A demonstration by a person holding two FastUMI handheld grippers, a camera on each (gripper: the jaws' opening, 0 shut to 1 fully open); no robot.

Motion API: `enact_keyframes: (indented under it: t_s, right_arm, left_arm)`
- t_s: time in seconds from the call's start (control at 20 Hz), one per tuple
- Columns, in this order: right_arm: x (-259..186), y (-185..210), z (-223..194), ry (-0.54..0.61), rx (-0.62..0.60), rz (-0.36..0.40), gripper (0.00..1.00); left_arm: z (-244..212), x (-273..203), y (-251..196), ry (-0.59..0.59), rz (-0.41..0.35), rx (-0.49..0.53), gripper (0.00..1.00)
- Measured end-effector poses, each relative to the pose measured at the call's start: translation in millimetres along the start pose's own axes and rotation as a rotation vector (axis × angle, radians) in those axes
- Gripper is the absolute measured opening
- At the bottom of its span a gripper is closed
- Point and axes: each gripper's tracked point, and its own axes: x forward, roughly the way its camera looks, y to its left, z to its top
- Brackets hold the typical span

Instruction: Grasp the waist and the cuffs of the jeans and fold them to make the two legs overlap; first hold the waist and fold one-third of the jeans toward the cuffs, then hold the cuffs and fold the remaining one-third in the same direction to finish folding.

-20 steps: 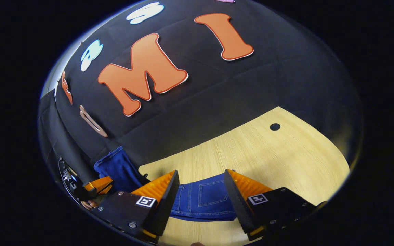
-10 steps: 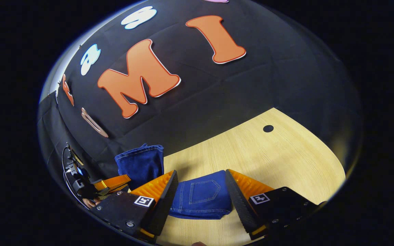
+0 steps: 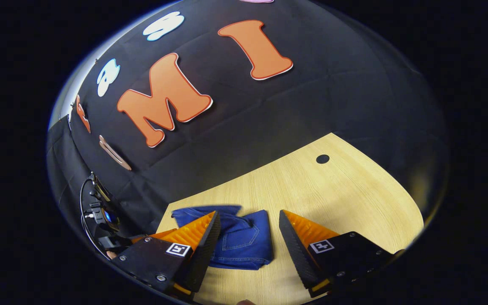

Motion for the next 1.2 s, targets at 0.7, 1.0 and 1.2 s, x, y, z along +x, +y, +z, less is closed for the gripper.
enact_keyframes:
  t_s: [0.7,1.0,1.2]
  right_arm:
    - [-15,66,48,-0.216,-0.273,0.022,0.96]
    - [-34,126,72,-0.350,-0.354,0.077,0.96]
    - [-44,139,91,-0.487,-0.412,0.071,0.96]
  left_arm:
    - [115,-102,-35,-0.397,0.126,0.421,0.92]
    - [153,-159,-24,-0.605,0.235,0.555,0.98]
    - [158,-183,-8,-0.681,0.291,0.552,0.96]
